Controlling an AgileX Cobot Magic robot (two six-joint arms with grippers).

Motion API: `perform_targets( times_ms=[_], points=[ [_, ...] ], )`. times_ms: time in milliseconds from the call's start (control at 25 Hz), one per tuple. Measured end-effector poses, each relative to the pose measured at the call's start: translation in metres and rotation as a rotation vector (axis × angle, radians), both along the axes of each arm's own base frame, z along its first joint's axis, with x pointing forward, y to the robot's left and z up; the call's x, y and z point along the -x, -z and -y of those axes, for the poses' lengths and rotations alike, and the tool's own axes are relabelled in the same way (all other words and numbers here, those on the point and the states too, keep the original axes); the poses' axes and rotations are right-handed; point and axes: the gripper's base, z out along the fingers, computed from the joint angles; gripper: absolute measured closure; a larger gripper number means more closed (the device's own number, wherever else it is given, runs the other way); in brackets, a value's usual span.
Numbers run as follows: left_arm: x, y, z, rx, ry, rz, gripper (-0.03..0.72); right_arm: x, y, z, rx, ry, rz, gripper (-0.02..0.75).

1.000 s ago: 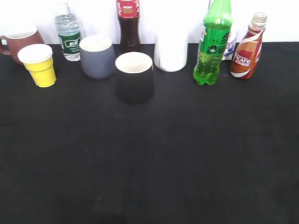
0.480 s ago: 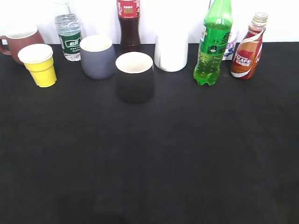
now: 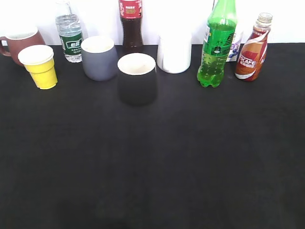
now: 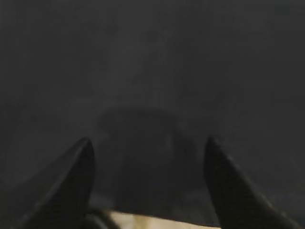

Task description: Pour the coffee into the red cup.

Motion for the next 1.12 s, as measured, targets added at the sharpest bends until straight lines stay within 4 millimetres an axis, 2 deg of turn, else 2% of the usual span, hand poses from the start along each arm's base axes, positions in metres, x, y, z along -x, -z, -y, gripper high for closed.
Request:
perform_targets(
  times_ms=[200,440,920,1120],
  points=[
    [0.024,-0.004,-0.006,0.017,-0.15,0.152,0.34,0.022,-0.003,0.004,-0.018,0.094,0.144,0.182],
    [0.043,-0.004,-0.007,0.029,-0.157,0.27,0.347,0.035,-0.003,0.005,-0.028,0.096,0.228,0.182],
    [0.045,-0.003,-0.007,0.027,-0.181,0.281,0.442,0.035,-0.003,0.005,-0.027,0.106,0.231,0.183],
    [0.045,-0.003,-0.007,0.027,-0.181,0.281,0.449,0.035,-0.003,0.005,-0.027,0.106,0.231,0.183]
  ],
)
